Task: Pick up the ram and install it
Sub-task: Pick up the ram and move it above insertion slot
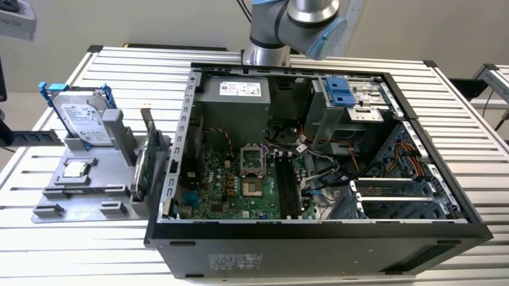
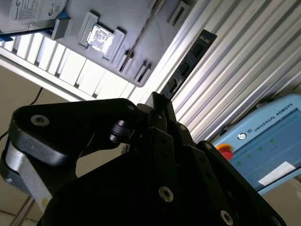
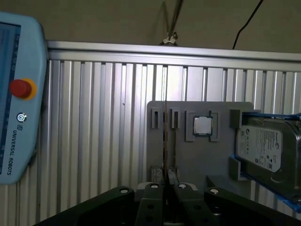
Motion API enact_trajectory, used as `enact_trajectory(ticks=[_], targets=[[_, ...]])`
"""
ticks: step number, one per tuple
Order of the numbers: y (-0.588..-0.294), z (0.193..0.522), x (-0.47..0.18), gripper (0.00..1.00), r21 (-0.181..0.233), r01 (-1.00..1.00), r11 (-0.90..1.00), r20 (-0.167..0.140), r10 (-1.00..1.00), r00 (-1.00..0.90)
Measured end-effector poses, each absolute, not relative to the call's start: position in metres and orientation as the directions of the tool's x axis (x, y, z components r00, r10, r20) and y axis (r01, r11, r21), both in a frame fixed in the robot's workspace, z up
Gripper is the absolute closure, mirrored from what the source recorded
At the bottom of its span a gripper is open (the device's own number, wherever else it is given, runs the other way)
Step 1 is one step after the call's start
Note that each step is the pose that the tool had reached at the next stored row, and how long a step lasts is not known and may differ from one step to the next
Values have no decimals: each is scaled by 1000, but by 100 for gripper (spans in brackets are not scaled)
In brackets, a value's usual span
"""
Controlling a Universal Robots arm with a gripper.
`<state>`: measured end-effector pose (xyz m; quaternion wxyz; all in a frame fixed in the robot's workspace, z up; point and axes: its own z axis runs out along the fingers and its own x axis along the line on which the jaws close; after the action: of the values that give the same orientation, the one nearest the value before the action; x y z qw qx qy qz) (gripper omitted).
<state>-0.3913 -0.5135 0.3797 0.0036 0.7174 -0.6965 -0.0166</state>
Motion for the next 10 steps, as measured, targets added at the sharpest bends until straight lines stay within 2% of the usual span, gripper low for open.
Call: enact_trajectory(ticks=[10], targets=[[-514, 387, -391, 100, 28, -999, -30, -19, -999, 29]])
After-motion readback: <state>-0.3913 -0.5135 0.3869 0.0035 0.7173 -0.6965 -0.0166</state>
